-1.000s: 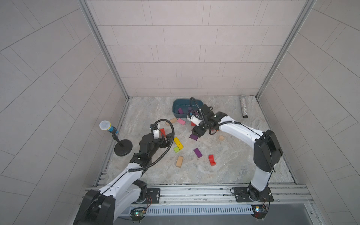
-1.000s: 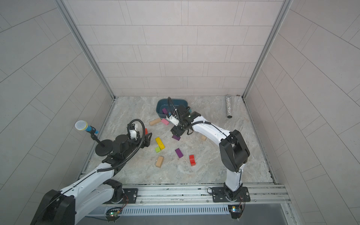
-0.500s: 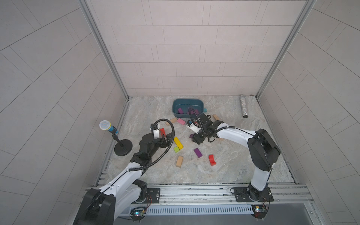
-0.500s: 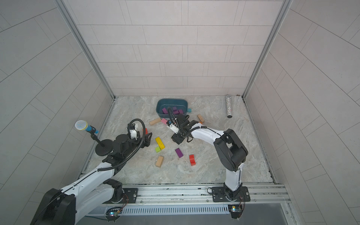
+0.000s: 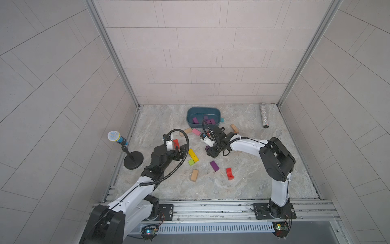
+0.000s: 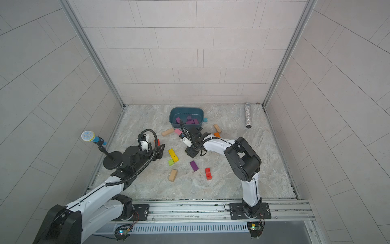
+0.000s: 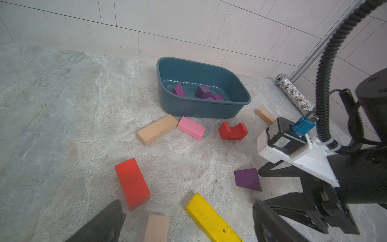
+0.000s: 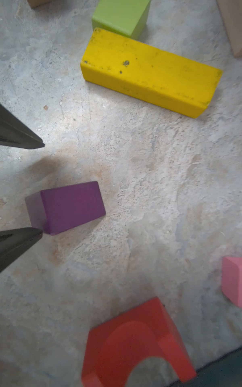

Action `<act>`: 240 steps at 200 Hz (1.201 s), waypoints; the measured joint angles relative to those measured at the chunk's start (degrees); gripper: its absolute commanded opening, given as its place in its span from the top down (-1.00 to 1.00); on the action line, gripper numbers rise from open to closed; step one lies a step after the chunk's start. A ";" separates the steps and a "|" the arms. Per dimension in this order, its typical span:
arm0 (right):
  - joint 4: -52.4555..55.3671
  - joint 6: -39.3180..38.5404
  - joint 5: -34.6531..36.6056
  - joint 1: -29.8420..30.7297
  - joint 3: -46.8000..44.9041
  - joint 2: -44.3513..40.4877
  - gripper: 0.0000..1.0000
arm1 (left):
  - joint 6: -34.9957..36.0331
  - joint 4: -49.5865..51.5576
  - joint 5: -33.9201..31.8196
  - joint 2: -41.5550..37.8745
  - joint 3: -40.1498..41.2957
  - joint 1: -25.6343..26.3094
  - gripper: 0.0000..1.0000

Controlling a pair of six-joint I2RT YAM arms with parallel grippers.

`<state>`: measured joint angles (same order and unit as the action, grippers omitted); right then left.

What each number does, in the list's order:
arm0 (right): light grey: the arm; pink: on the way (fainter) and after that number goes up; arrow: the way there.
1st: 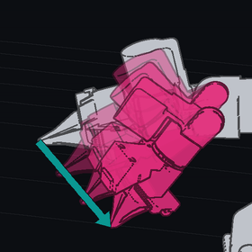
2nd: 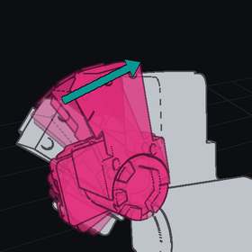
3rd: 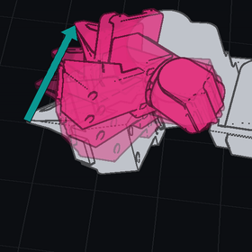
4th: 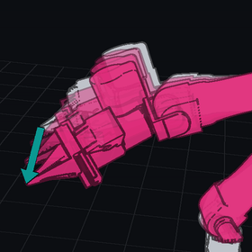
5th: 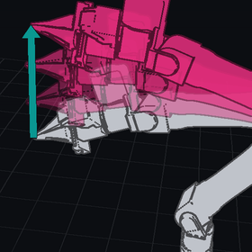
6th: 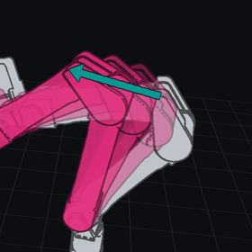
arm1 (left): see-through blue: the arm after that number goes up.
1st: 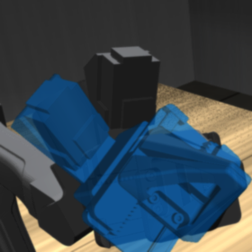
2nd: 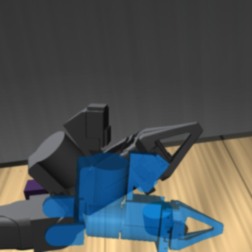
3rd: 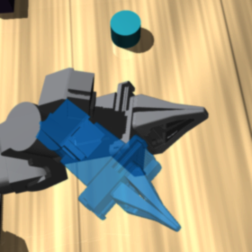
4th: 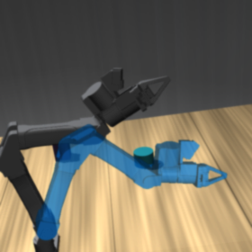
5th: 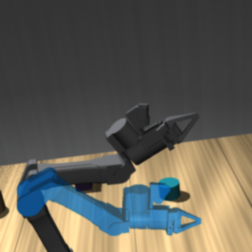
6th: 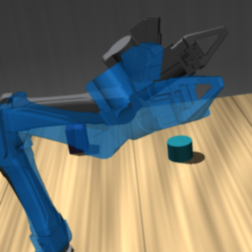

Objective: Pick purple bricks into the storage bin
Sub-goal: Pick up the building block from the center of the board.

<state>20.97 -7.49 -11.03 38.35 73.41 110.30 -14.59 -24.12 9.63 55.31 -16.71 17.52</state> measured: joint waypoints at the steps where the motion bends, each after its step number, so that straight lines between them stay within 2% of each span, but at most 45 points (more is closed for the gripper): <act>1: 0.00 0.00 0.09 0.00 0.07 0.00 -0.28 | 0.00 0.00 0.00 0.00 0.00 0.00 -1.00; 69: -0.70 -0.07 2.47 -0.04 3.74 3.91 -0.26 | 0.02 0.02 -0.02 -0.02 0.00 0.00 -1.00; 110: -1.20 -0.07 2.54 -0.09 3.87 4.94 0.14 | 0.02 0.02 -0.04 -0.09 0.00 0.00 -1.00; 135: -1.29 -0.24 2.45 -0.09 3.87 4.94 0.55 | 0.02 0.02 -0.02 -0.09 0.00 0.00 -1.00; 142: -1.40 0.15 2.47 -0.09 3.89 4.94 0.62 | 0.02 0.00 -0.02 -0.09 0.00 0.00 -1.00; 240: 0.85 -0.70 2.93 -0.13 4.28 1.68 0.69 | 0.02 0.02 -0.02 -0.07 0.00 0.00 -1.00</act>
<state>21.82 -8.19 -8.10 38.22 77.69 111.98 -14.57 -24.10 9.61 55.24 -16.71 17.52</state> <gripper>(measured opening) 0.327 0.998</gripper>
